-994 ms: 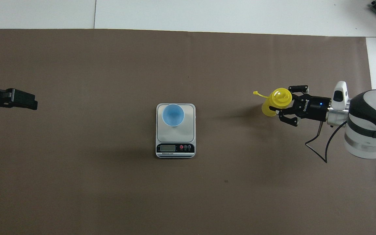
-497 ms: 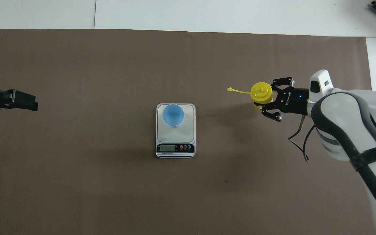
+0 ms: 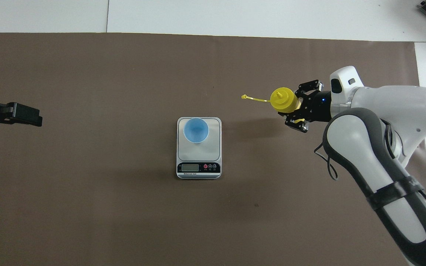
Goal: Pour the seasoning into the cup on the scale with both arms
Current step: 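Lift the yellow bottle with the right gripper toward the scale, then tilt the bottle nozzle-down over the blue cup with the right gripper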
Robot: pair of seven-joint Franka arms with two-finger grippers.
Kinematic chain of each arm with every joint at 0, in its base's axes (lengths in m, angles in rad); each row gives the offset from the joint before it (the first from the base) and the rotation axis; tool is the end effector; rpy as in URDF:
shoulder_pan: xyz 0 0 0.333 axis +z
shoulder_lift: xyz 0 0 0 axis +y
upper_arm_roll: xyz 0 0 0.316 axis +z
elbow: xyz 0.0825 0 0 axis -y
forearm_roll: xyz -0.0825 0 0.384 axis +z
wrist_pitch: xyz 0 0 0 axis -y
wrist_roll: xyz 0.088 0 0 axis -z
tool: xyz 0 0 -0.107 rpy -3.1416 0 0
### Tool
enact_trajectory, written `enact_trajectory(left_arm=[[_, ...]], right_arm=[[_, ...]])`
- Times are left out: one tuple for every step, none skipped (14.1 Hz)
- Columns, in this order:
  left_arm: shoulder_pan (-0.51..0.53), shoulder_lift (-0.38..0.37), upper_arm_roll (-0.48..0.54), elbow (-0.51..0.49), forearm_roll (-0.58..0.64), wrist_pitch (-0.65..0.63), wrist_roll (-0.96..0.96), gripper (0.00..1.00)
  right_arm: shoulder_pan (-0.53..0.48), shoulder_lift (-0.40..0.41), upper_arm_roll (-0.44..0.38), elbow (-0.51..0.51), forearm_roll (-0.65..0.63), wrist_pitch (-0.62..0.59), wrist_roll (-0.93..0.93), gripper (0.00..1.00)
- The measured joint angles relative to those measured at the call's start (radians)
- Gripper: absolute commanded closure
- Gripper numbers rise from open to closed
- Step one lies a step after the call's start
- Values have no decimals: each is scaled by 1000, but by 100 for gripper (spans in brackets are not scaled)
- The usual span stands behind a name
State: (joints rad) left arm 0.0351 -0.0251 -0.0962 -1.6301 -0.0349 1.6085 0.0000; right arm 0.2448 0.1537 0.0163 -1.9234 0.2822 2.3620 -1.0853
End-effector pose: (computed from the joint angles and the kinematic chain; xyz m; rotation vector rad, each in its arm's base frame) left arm 0.5483 -0.0378 0.6136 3.1076 -0.0930 0.0037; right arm 0.5987 0.1632 0.4411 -2.4987 -1.6601 -0.5309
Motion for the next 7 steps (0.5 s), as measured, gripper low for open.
enact_trajectory(left_arm=[[0, 0, 0, 0, 0, 0, 0, 0], [0, 0, 0, 0, 0, 0, 0, 0], [0, 0, 0, 0, 0, 0, 0, 0], [0, 0, 0, 0, 0, 0, 0, 0], [0, 0, 0, 0, 0, 0, 0, 0], [0, 0, 0, 0, 0, 0, 0, 0], [0, 0, 0, 0, 0, 0, 0, 0]], right_arm=[[31, 1, 1, 10, -112, 0, 103, 100], [66, 1, 1, 18, -232, 0, 215, 100], [98, 2, 2, 21, -334, 0, 310, 100], [124, 3, 3, 23, -413, 0, 377, 100], [143, 6, 4, 24, -467, 0, 411, 100], [159, 13, 4, 29, -509, 0, 425, 100], [171, 26, 3, 42, -542, 0, 433, 100]])
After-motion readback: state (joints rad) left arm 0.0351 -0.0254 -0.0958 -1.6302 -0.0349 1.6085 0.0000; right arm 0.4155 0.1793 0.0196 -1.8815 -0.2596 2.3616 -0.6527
